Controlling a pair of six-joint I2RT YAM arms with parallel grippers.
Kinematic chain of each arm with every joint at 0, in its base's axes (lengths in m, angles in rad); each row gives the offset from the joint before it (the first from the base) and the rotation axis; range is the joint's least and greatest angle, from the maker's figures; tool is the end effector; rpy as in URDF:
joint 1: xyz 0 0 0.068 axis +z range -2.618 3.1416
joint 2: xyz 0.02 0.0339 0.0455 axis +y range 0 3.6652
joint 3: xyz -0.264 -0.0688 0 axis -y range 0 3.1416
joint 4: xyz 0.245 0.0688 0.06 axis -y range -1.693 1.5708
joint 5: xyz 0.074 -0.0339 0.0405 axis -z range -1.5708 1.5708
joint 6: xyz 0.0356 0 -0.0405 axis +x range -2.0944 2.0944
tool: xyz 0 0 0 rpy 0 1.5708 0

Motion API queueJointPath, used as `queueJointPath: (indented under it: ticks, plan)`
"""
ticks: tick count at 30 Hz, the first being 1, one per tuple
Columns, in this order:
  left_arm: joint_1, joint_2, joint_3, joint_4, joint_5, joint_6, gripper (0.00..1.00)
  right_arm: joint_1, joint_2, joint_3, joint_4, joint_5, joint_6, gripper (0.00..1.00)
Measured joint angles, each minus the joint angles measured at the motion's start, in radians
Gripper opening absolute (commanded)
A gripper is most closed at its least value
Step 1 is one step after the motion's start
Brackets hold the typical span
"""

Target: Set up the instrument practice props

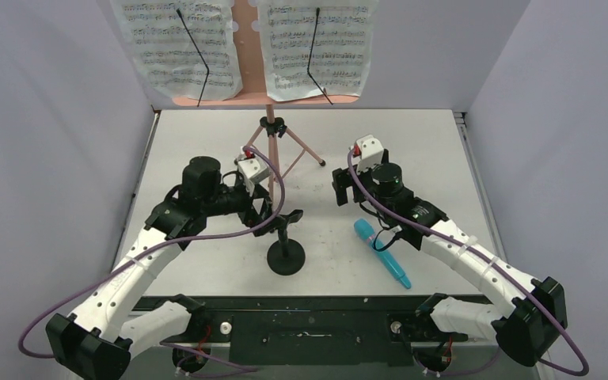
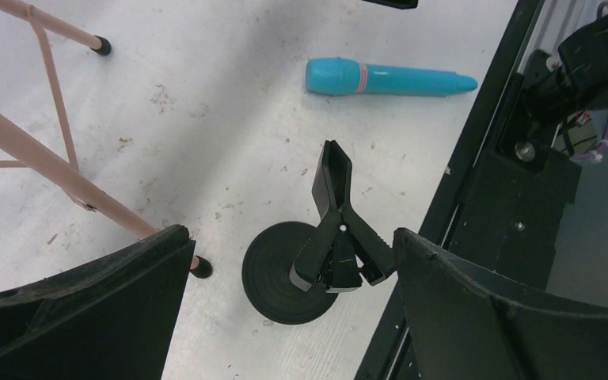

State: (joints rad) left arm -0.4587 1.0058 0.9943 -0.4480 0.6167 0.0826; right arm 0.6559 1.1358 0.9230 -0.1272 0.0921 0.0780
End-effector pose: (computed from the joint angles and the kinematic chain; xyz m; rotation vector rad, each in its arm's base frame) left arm 0.1852 -0.1144 0.3480 0.9184 1.8265 -0.8603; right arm 0.2113 0.1585 0.3233 -0.4895 1.8672 0.4064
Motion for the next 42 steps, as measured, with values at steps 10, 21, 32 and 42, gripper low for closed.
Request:
queueJointPath:
  ticks: [10,21,32,42]
  plan:
    - [-0.135,0.081,0.039,-0.060,-0.144,0.098,0.97,0.000,-0.019,-0.090,-0.084,0.084,0.063,0.90]
    - [-0.206,0.077,0.049,-0.069,-0.259,0.137,0.97,-0.001,-0.038,-0.101,-0.140,0.139,0.112,0.90]
    - [-0.280,0.119,0.052,-0.138,-0.362,0.165,0.85,-0.001,-0.027,-0.101,-0.160,0.158,0.121,0.90]
    - [-0.294,0.154,0.093,-0.201,-0.441,0.194,0.68,-0.001,-0.002,-0.101,-0.163,0.157,0.117,0.90]
